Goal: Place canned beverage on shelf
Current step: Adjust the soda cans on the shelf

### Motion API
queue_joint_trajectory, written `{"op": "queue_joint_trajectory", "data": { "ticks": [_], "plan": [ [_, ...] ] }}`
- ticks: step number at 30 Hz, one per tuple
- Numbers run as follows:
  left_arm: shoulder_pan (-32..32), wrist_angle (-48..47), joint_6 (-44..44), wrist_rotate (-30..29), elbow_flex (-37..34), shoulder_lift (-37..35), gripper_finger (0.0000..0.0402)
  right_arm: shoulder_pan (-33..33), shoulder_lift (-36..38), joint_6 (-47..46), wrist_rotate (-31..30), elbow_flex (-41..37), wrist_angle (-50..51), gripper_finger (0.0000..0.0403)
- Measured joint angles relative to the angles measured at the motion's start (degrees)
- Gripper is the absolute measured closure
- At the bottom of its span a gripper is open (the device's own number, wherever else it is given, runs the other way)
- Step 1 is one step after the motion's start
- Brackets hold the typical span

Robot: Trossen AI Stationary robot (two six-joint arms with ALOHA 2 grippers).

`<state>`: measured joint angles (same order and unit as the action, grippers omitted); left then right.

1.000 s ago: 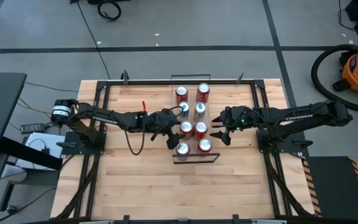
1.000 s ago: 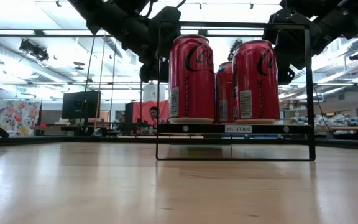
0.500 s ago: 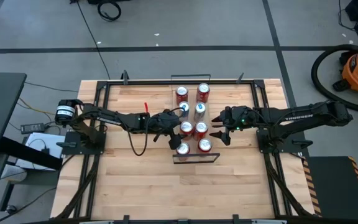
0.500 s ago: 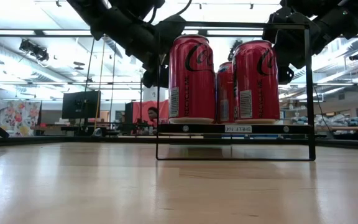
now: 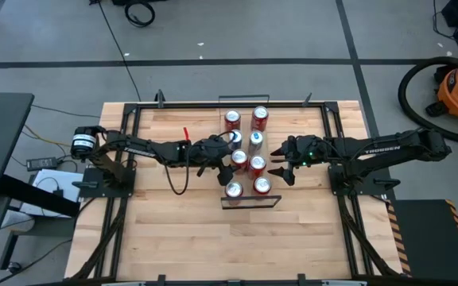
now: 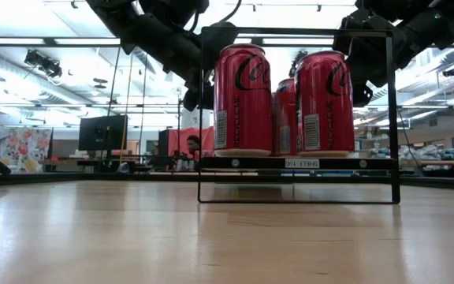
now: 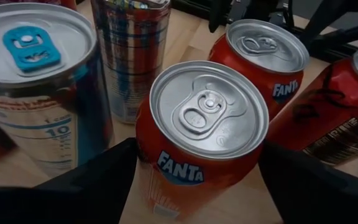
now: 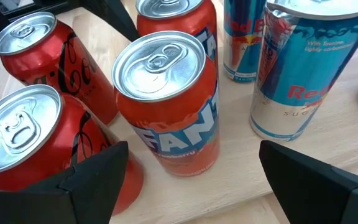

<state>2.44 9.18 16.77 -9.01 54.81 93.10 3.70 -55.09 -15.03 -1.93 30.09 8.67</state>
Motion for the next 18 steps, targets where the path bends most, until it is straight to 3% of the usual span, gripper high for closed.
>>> {"op": "queue_joint_trajectory", "data": {
  "ticks": [18],
  "plan": [
    [0.0, 0.0, -1.1, 1.2, 0.0, 0.0, 0.0079, 0.0, 0.0, 0.0, 0.3, 0.0, 0.0, 0.0030]
  ]
}}
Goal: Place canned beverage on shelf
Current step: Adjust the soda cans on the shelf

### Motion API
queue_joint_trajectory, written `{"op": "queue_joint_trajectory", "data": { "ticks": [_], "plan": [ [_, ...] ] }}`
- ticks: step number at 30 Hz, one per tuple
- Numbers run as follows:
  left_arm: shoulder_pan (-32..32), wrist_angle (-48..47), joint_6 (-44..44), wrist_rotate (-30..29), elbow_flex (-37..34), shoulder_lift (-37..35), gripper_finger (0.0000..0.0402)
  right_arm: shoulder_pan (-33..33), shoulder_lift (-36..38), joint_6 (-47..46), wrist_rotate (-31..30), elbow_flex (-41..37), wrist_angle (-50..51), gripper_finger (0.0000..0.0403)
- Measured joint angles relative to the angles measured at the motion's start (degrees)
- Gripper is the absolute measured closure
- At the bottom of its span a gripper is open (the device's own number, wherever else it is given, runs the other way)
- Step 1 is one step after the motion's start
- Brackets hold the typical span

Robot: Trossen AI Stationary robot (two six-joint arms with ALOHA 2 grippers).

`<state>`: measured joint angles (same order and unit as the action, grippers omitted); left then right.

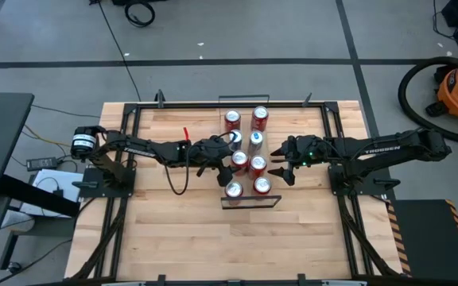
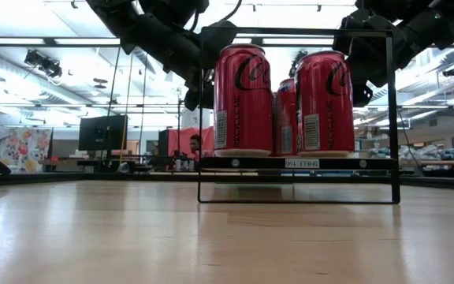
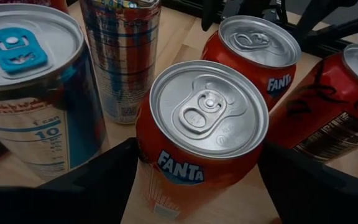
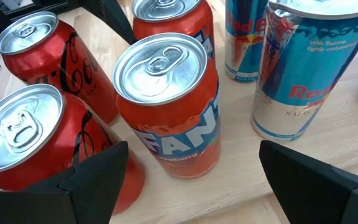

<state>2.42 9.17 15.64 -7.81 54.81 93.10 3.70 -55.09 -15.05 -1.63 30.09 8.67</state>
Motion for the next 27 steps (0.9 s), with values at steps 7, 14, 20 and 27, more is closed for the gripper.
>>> {"op": "queue_joint_trajectory", "data": {
  "ticks": [7, 14, 20, 27],
  "plan": [
    [0.0, 0.0, -0.3, 0.0, 0.0, 0.0, 0.0079, 0.0, 0.0, 0.0, 0.1, 0.0, 0.0, 0.0030],
    [0.0, 0.0, -0.4, 0.0, 0.0, 0.0, 0.0090, 0.0, 0.0, 0.0, 0.0, 0.0, 0.0, 0.0030],
    [0.0, 0.0, -0.4, 0.4, 0.0, 0.0, 0.0094, 0.0, 0.0, -0.6, -0.1, 0.0, 0.0, 0.0030],
    [0.0, -1.0, -0.4, 0.6, 0.0, -0.2, 0.0095, 0.0, 0.0, -0.9, 0.0, 0.0, 0.0, 0.0030]
  ]
}}
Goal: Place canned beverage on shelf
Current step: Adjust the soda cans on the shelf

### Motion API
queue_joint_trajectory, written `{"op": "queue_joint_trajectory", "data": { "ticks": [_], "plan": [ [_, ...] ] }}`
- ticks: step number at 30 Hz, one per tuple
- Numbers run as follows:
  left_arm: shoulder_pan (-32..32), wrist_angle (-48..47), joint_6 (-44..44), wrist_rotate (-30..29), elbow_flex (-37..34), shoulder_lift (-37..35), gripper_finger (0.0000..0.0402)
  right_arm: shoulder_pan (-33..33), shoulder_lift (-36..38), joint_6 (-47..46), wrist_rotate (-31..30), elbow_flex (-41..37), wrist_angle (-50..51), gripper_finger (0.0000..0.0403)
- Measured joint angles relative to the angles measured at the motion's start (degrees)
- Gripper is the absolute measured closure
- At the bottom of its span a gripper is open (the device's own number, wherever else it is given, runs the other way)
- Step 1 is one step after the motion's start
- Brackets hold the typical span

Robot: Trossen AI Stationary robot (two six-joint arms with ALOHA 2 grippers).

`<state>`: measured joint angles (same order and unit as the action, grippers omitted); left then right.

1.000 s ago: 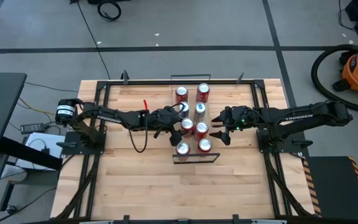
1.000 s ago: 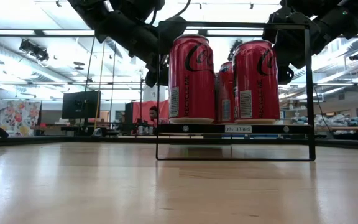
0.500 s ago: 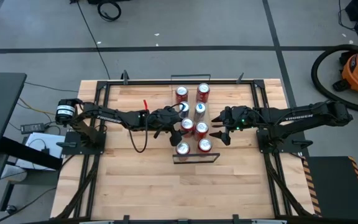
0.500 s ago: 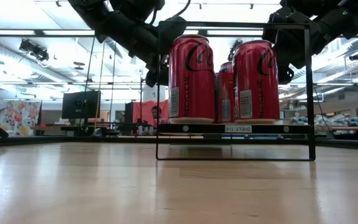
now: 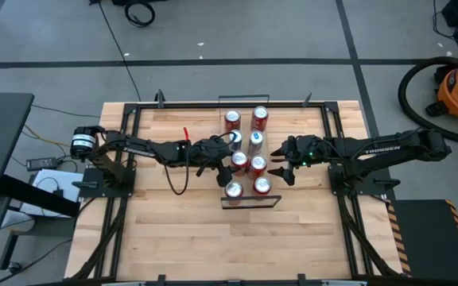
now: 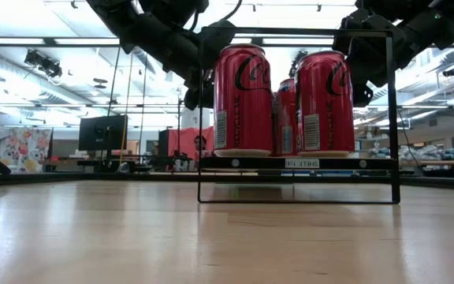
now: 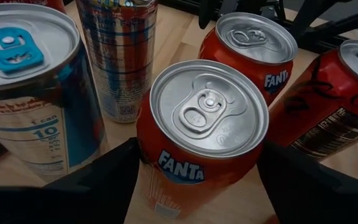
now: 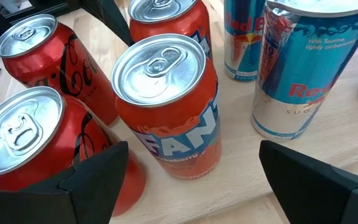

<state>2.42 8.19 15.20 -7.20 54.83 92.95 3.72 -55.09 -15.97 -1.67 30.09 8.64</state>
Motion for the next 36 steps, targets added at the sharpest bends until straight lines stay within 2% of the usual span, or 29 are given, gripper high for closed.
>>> {"op": "queue_joint_trajectory", "data": {
  "ticks": [9, 21, 32, 36],
  "plan": [
    [0.0, -5.2, 0.0, 0.2, 0.0, -2.4, 0.0095, 0.0, 0.0, 0.1, 0.1, 0.0, 0.0, 0.0030],
    [-0.1, -6.1, -1.0, 1.8, 0.0, -2.6, 0.0095, 0.1, 0.0, 1.0, 0.6, 0.0, 0.0, 0.0030],
    [-0.2, -7.6, -0.2, 2.2, -0.2, -2.5, 0.0039, 0.1, 0.0, 0.6, 3.2, 0.0, -0.6, 0.0030],
    [-0.2, -7.9, 0.5, 2.6, -0.1, -3.6, 0.0032, 0.1, -0.1, 1.8, 2.6, 0.0, -1.5, 0.0030]
  ]
}}
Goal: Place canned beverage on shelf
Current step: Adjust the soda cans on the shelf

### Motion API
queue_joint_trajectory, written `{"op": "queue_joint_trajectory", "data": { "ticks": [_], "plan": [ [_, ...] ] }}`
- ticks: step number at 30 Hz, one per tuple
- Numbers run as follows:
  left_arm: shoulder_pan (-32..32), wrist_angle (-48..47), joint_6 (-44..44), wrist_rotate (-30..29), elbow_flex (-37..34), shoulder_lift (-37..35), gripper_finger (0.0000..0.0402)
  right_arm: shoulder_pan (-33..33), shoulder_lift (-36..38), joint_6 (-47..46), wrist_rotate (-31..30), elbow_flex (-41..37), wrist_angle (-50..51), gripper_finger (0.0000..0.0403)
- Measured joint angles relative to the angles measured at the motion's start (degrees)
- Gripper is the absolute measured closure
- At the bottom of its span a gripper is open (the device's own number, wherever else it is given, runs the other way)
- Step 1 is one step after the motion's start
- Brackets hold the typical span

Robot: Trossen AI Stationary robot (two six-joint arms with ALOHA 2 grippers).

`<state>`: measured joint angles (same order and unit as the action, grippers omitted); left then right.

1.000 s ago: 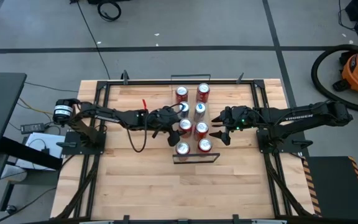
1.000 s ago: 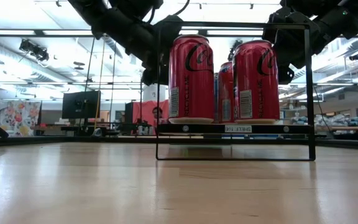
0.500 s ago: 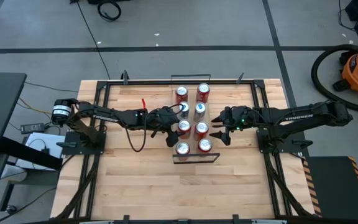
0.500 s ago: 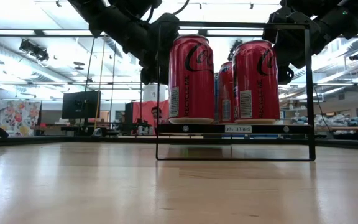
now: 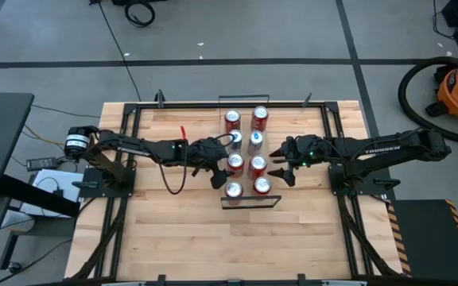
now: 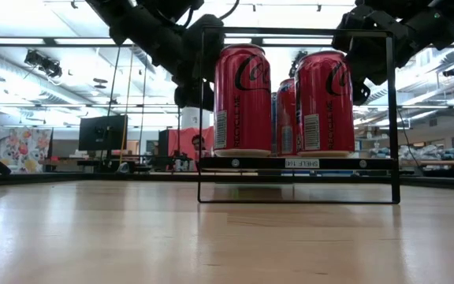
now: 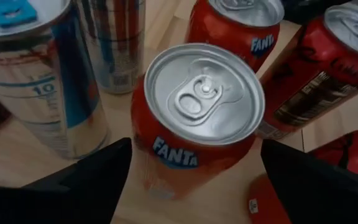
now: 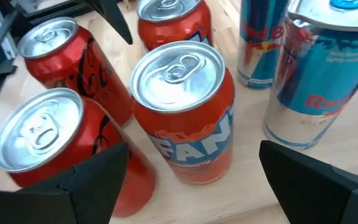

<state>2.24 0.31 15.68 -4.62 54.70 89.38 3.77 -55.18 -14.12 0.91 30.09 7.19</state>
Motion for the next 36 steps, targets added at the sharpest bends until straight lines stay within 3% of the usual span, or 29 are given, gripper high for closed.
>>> {"op": "queue_joint_trajectory", "data": {
  "ticks": [10, 24, 36],
  "plan": [
    [0.0, -6.5, 0.0, 0.0, 0.0, -4.6, 0.0031, 0.2, -1.7, 1.2, -0.9, 0.0, -2.1, 0.0005],
    [0.1, -8.1, 0.2, -0.1, 0.1, -7.8, 0.0031, 0.2, -8.5, 4.9, -0.4, 0.0, -10.7, 0.0004],
    [0.1, -7.5, 0.7, -0.1, 0.1, -7.8, 0.0031, 1.6, -12.0, 6.8, 1.7, 0.0, -14.4, 0.0047]
  ]
}}
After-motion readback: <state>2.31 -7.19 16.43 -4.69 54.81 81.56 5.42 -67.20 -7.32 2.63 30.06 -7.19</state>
